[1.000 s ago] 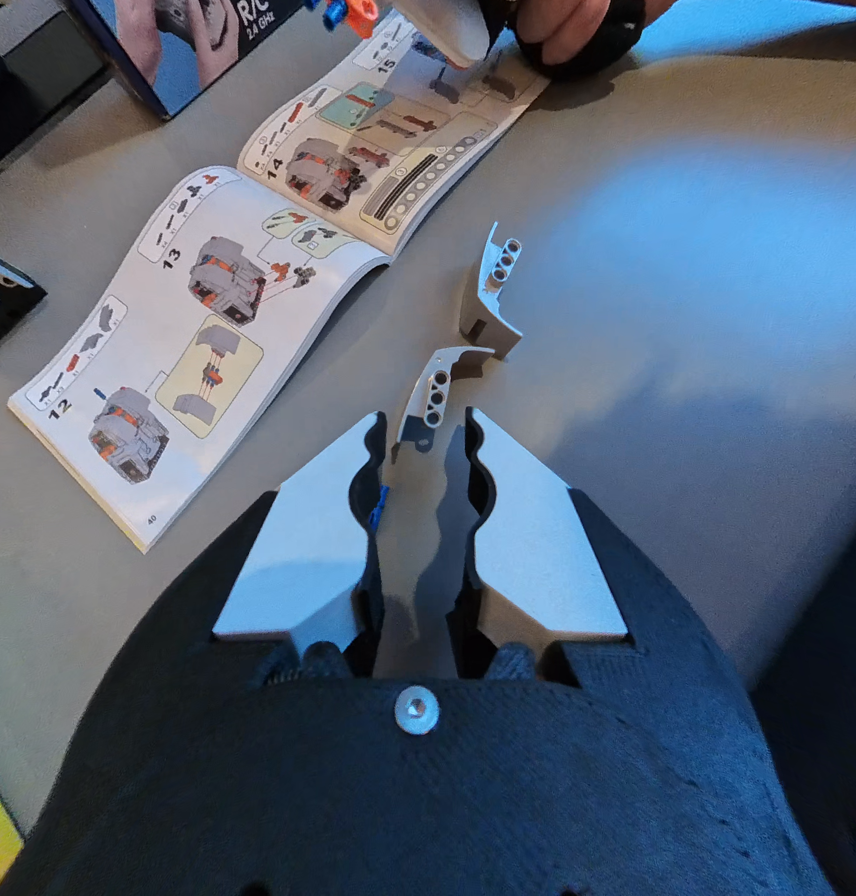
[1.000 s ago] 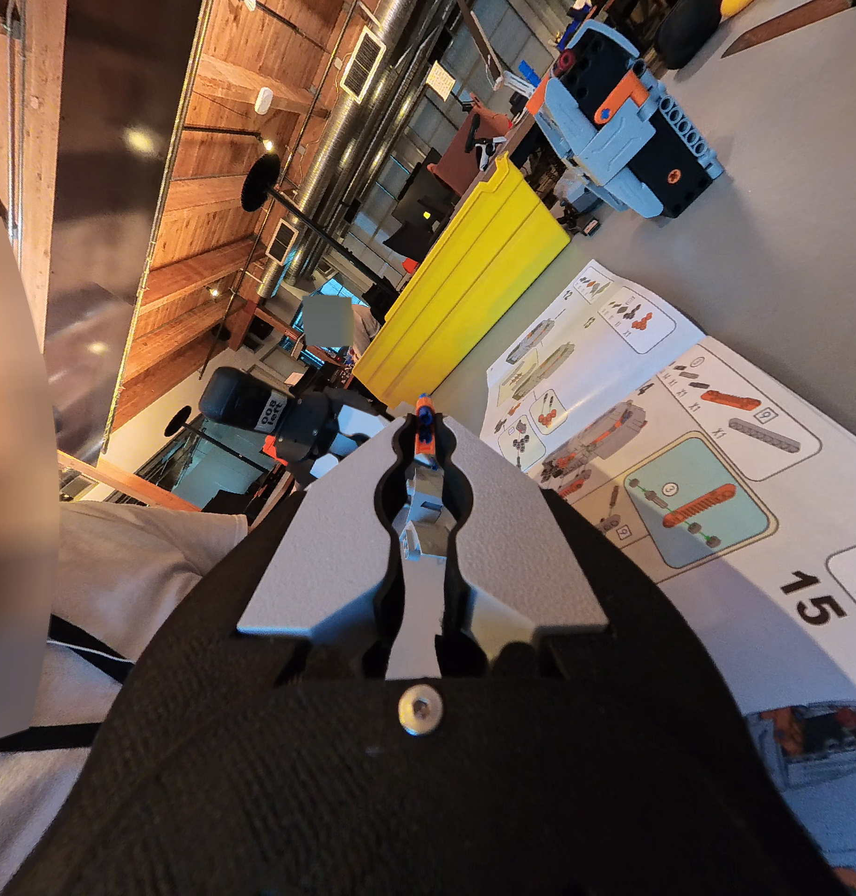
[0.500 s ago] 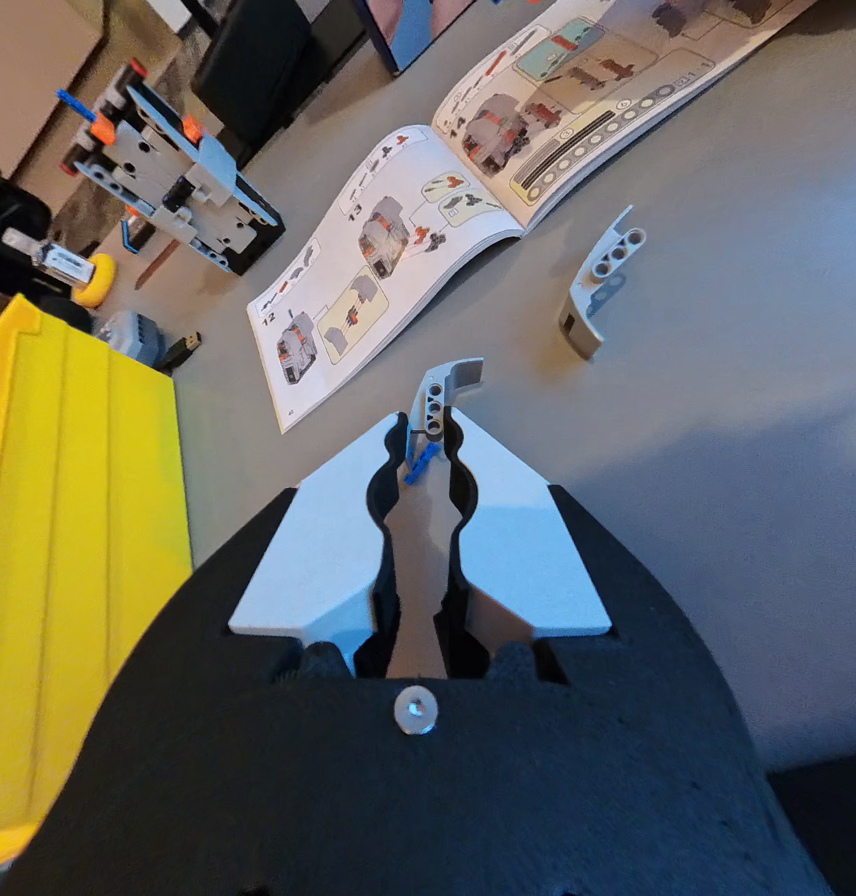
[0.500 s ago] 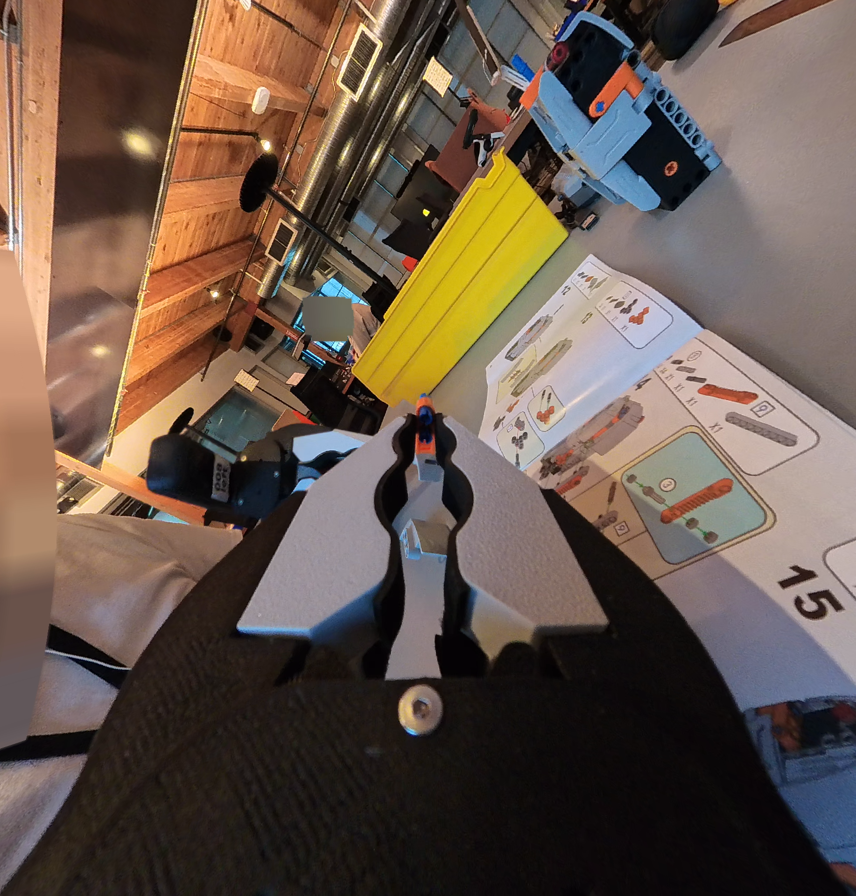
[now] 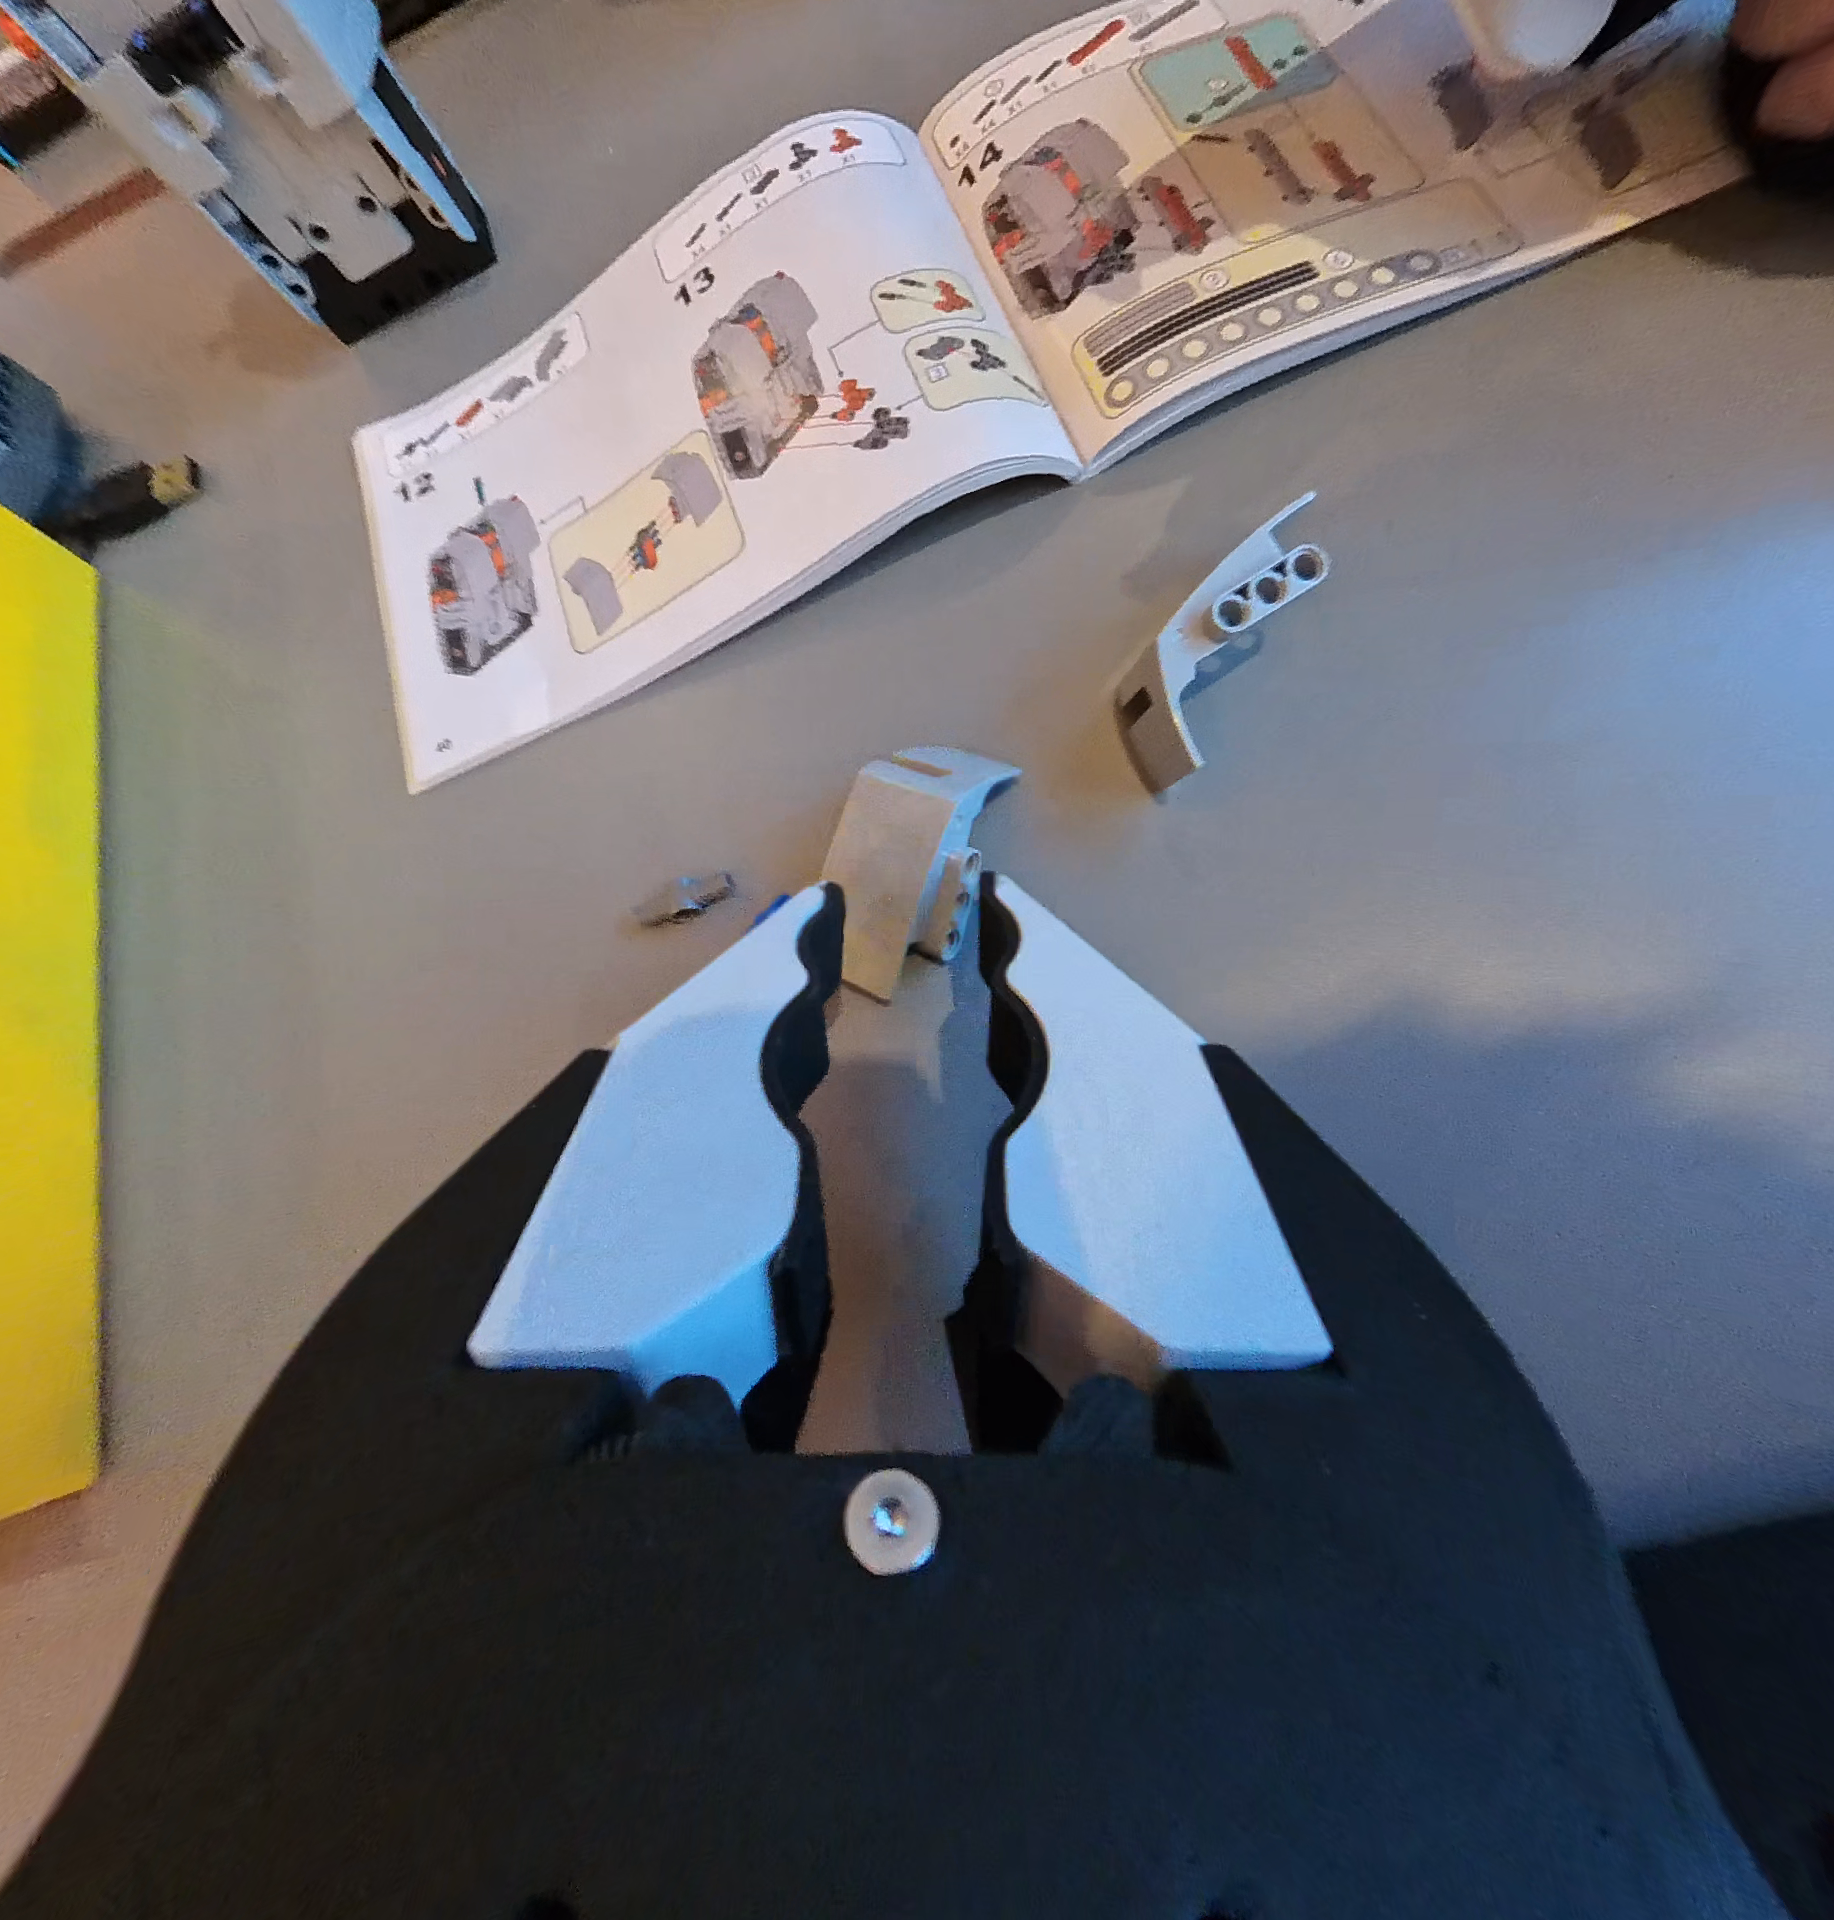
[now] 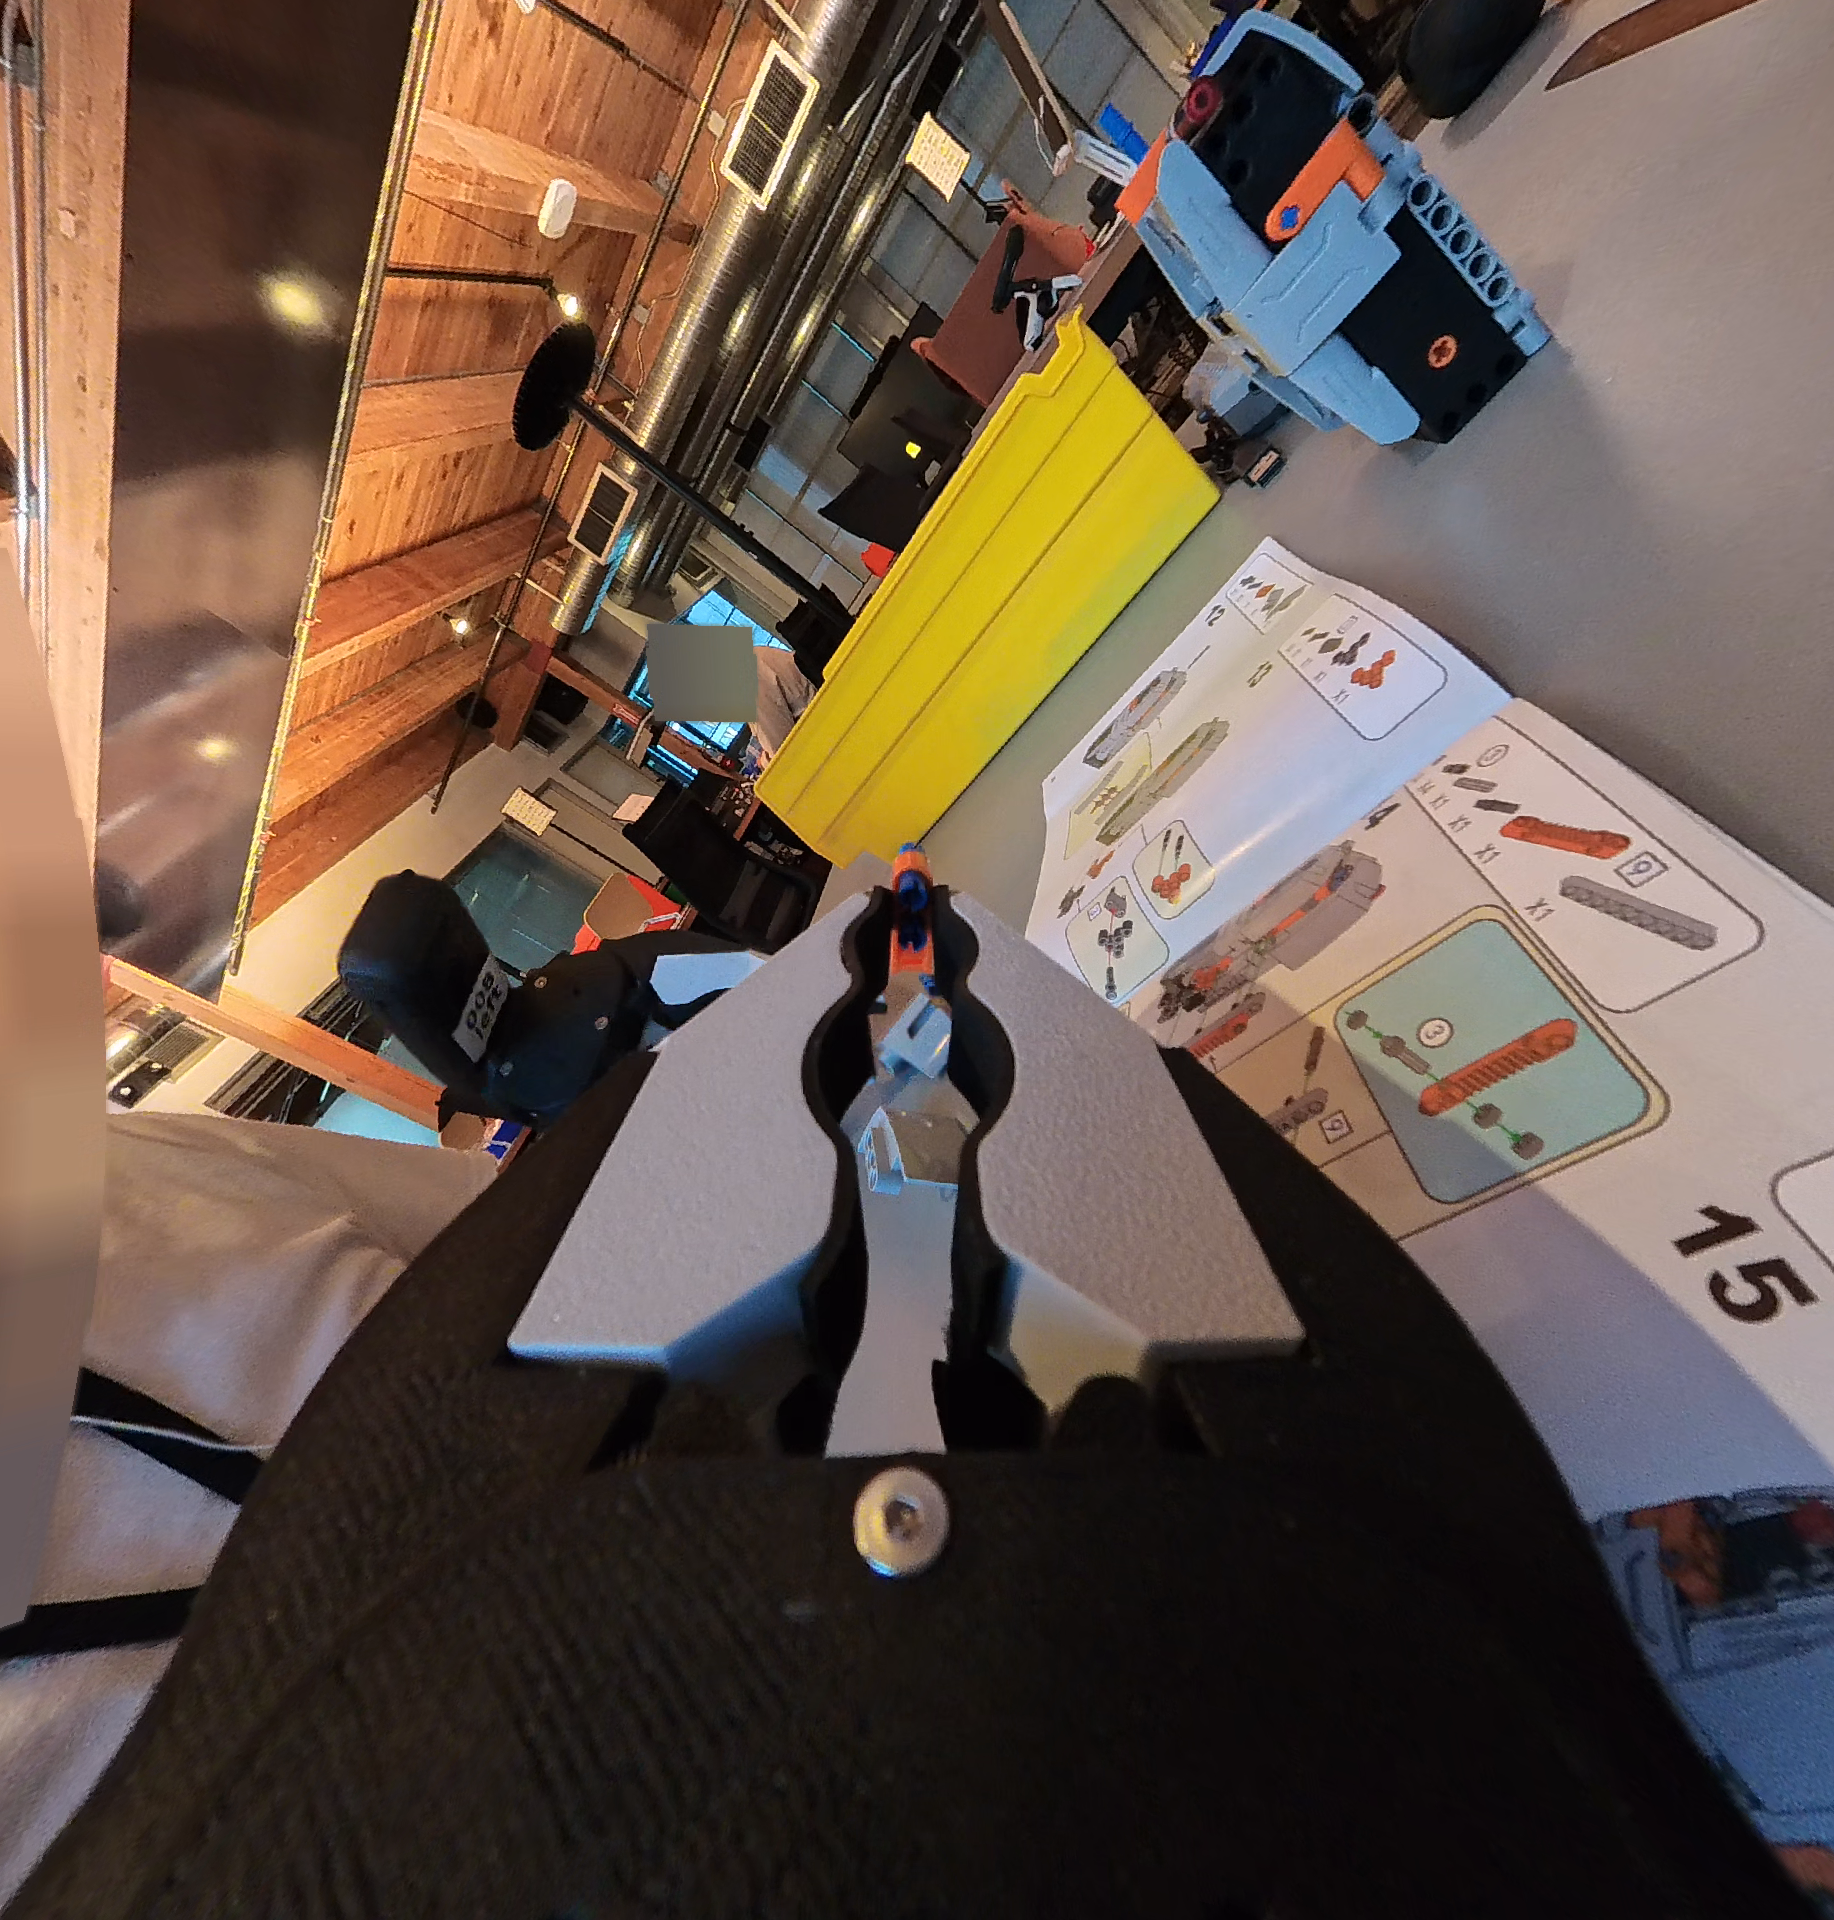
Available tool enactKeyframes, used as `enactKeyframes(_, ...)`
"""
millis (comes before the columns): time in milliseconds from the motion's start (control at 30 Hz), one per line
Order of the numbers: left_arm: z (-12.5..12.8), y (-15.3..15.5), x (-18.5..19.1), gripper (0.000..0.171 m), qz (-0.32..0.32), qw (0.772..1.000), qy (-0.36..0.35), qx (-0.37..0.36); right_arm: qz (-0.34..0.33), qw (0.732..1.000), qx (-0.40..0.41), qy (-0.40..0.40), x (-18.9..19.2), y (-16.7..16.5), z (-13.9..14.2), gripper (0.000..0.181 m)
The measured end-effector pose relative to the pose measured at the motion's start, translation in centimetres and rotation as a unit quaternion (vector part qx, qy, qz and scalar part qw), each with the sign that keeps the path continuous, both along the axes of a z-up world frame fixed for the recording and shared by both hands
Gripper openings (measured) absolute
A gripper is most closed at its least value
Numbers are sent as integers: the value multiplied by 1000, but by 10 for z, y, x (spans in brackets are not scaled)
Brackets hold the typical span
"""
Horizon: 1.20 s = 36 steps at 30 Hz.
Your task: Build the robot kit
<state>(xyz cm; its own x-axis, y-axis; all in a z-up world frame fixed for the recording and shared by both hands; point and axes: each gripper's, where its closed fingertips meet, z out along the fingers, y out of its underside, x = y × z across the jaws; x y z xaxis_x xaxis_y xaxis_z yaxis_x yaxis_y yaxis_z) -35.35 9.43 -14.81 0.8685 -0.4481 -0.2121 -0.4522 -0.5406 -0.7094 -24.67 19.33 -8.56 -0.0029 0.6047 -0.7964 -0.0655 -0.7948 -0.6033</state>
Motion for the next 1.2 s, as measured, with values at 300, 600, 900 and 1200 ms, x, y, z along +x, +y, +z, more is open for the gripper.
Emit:
enactKeyframes(300,6,-14,-4,31,-65,995,-56,-40,0,1000,-2,5,1,0,1,5)
enactKeyframes(600,12,-14,0,28,-147,942,-245,-176,5,1000,-5,4,1,-2,0,5)
enactKeyframes(900,-11,-8,3,23,-152,971,-137,-125,26,1000,-4,-2,-2,-8,-1,5)
enactKeyframes(1200,-2,-5,2,5,-137,981,-113,-73,36,999,-1,-10,-4,-12,-3,6)
